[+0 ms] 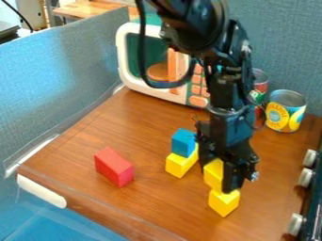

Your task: Put the yellow cube on the top of the yellow cube on the right side

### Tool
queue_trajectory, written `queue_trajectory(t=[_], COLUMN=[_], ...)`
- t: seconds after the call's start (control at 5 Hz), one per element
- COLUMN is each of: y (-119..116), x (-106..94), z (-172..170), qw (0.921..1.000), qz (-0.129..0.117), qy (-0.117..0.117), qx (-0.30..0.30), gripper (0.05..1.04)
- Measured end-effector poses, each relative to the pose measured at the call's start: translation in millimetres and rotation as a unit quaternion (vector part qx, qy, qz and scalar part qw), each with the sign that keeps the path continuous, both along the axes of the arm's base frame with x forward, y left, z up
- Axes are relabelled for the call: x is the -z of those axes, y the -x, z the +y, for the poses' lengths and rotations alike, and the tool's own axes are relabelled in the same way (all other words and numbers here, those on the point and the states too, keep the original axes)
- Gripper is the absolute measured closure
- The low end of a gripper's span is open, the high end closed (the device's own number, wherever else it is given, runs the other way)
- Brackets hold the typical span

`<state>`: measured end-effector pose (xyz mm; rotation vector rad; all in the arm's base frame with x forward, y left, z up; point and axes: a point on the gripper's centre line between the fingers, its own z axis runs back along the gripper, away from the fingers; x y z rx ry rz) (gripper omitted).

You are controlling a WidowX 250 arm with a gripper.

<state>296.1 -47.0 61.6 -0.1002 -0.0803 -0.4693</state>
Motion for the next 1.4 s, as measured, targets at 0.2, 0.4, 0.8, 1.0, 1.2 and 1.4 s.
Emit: queue_trajectory(t=[0.2,0.4,0.8,1.0,1.2,1.4], y=[1.1,1.2,0.2,-2.1,-2.8,-3.5], x=[1.1,1.2,6.5,10.9,10.2,10.5], z=[0.0,3.1,4.4,-1.4,-0.7,-1.1], qw=[1.0,0.9999,0.9998,0.9998,0.9997,0.9997], qz=[0.005,0.006,0.01,0.013,0.012,0.009], qy=[-0.004,-0.007,-0.013,-0.014,-0.02,-0.018], qx=[-0.005,-0.009,-0.011,-0.002,-0.009,-0.015], gripper=[0.466,0.466,0.466,0.417,0.137,0.078])
